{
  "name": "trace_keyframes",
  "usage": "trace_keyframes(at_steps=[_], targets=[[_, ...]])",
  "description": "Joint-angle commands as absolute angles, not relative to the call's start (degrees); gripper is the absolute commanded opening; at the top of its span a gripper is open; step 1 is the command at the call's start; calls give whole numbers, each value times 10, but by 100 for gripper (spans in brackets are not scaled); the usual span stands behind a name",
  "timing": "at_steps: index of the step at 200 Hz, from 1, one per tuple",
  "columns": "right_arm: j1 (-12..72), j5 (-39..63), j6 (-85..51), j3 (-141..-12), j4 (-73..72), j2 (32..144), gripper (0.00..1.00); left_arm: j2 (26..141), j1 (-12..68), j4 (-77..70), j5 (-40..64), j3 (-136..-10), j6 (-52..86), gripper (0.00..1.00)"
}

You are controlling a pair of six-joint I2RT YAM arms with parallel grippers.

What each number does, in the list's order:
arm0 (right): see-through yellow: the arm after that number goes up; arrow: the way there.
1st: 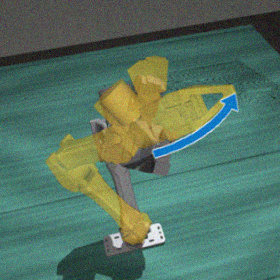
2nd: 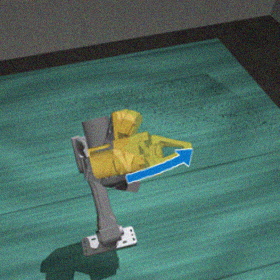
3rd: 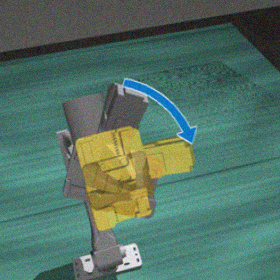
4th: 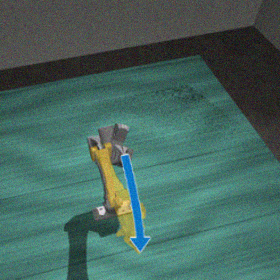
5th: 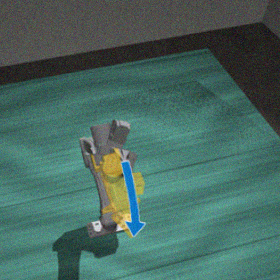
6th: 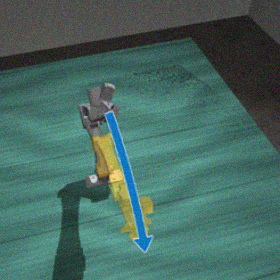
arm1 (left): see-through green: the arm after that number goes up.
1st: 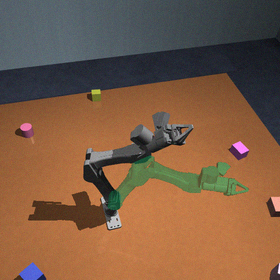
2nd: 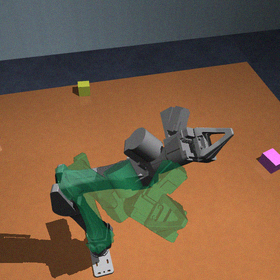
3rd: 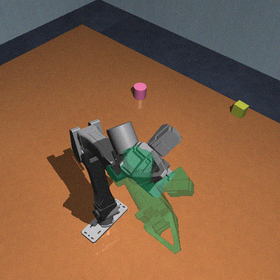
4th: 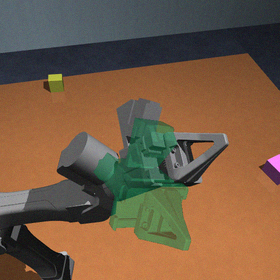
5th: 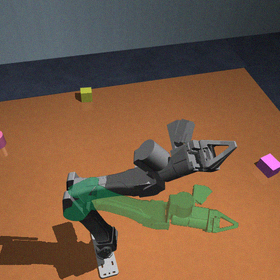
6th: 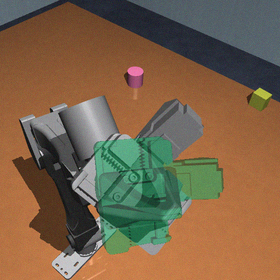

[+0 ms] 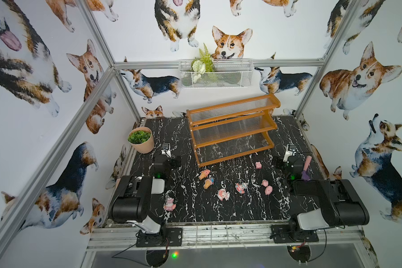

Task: Organize plastic toys on shelves
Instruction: Pick up the plastic toy at the center of the board.

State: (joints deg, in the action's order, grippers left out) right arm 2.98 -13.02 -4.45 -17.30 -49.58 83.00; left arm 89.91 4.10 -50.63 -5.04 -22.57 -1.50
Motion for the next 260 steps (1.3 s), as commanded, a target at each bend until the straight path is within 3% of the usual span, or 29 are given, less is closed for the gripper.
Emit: trace_keyframes(at_steps=[1, 260], targets=[[30, -134, -46, -175, -499, 831, 100, 898, 40, -518, -46, -225, -16, 100], [28, -120, -40, -184, -480, 811, 100, 890, 26, -515, -46, -225, 0, 100]])
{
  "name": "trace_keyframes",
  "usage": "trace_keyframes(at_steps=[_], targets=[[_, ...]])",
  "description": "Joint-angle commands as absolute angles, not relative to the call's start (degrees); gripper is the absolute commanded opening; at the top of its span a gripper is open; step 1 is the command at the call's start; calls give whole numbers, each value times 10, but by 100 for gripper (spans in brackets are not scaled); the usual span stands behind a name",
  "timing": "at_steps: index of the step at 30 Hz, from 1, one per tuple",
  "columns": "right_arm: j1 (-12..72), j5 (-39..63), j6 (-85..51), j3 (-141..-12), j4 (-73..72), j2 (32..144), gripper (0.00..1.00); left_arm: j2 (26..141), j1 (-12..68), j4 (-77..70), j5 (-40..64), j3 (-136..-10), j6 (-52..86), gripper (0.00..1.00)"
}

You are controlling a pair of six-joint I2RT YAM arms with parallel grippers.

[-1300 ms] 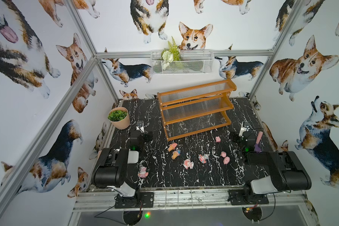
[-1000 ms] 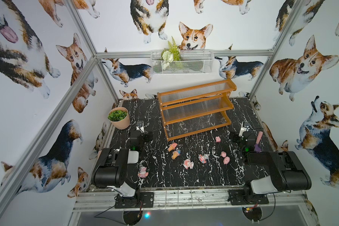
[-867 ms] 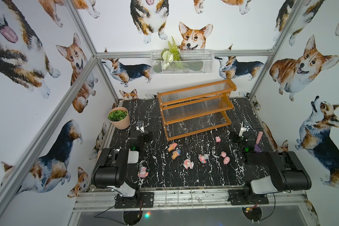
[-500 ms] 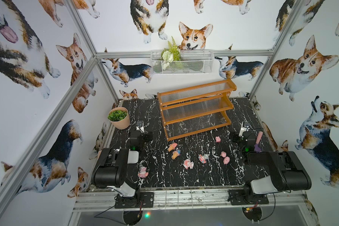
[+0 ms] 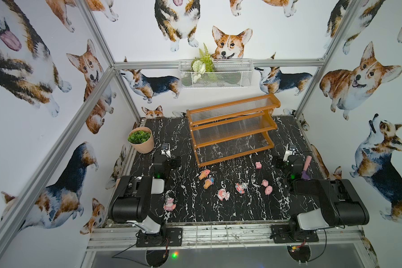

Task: Organize plastic toys on shelves
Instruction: Pick up the plastic toy at the center of the board.

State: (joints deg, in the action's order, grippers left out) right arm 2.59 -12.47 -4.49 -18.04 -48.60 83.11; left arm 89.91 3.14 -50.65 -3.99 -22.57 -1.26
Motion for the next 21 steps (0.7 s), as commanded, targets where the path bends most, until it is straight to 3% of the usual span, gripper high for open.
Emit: trace_keyframes(at_steps=[1, 8, 11, 15, 21], targets=[[29, -119, -39, -185, -476, 808, 100, 889, 26, -513, -50, -224, 0, 100], [37, -23, -82, -308, -113, 537, 100, 675, 51, -300, -105, -257, 15, 100], [37, -31, -205, -332, -42, 462, 100, 584, 56, -220, -72, -279, 80, 100], [35, 113, -277, -312, -67, 408, 100, 487, 56, -153, -82, -280, 314, 100], [58, 375, -349, -298, -117, 439, 100, 402, 57, -124, 97, -293, 402, 100]])
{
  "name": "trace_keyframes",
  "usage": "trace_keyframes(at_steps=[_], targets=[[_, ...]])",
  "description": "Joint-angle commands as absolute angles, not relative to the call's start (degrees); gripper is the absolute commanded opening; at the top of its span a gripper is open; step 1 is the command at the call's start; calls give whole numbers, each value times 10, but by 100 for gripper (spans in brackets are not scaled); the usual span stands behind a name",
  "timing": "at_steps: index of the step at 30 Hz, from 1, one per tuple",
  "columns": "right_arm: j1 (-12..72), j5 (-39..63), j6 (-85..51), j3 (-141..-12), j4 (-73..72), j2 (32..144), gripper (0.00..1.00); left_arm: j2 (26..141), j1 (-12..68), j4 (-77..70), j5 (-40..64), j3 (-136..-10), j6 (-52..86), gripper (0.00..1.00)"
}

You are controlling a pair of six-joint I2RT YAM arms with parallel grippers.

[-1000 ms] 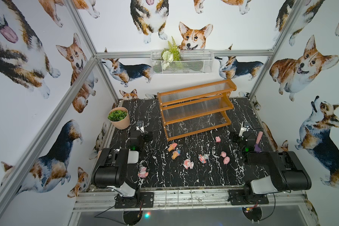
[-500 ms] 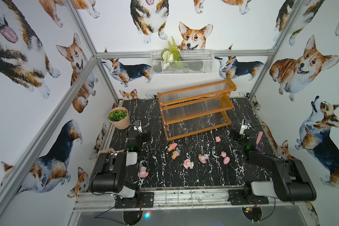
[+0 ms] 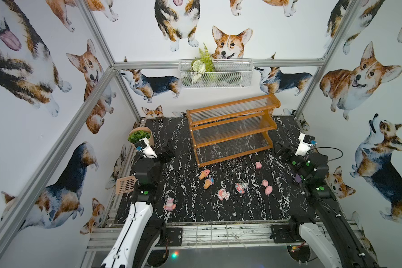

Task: Organize plastic toys on shelves
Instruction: Pick up the plastic toy at the center of the board.

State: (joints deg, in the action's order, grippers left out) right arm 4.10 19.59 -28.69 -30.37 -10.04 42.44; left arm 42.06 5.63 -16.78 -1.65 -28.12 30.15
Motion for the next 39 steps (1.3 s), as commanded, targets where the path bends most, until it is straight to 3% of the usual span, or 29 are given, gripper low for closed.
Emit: trace_keyframes(at_steps=[1, 6, 10, 14, 22, 28, 35, 39], targets=[[80, 391, -344, -297, -115, 447, 100, 400, 57, -114, 136, -300, 411, 100], [279, 296, -236, -331, 6, 493, 100, 396, 126, -60, 212, -304, 439, 100], [446, 169, -167, -355, 60, 569, 100, 386, 268, -4, 117, -274, 398, 100], [531, 96, -147, -368, 77, 669, 96, 410, 379, -15, 30, -219, 390, 100], [590, 29, -97, -384, 76, 794, 90, 465, 404, -153, 58, -150, 420, 100], [602, 26, -49, -400, 69, 853, 89, 445, 404, -151, 66, -134, 435, 100], [608, 36, -4, -404, 61, 882, 82, 354, 404, -120, 61, -96, 469, 100], [609, 59, 36, -373, 34, 868, 76, 239, 404, -37, 44, -76, 483, 100]])
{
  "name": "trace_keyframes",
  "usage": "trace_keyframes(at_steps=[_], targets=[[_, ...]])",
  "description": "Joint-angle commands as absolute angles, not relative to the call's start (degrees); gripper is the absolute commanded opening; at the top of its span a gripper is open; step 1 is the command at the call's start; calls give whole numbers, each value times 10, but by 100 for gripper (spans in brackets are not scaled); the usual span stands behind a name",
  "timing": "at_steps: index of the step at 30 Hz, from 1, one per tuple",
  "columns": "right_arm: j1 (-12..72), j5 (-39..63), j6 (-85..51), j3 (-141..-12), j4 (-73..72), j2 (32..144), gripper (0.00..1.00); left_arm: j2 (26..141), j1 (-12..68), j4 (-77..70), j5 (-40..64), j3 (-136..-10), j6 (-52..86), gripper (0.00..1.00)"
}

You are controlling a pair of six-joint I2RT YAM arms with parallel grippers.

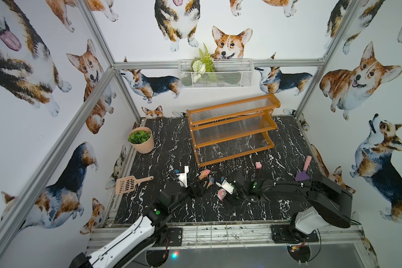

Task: Organize plastic toys on shelves
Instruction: Pick up the plastic toy at the center of the board.

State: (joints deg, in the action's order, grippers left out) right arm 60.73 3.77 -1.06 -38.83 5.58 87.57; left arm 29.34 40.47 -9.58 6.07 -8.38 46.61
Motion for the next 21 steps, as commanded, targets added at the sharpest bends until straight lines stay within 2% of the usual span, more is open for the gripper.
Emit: trace_keyframes(at_steps=[1, 2, 14, 18, 21], targets=[[609, 58, 43, -371, 33, 869, 75, 222, 405, -27, 42, -73, 487, 100], [612, 67, 56, -372, 34, 874, 70, 208, 405, -24, 42, -68, 490, 100], [647, 11, 89, -369, 13, 874, 54, 190, 406, -11, 46, -60, 506, 100], [648, 3, 89, -368, 13, 865, 46, 197, 405, -18, 48, -62, 507, 100], [649, -10, 88, -359, 0, 845, 35, 216, 406, -32, 56, -64, 508, 100]])
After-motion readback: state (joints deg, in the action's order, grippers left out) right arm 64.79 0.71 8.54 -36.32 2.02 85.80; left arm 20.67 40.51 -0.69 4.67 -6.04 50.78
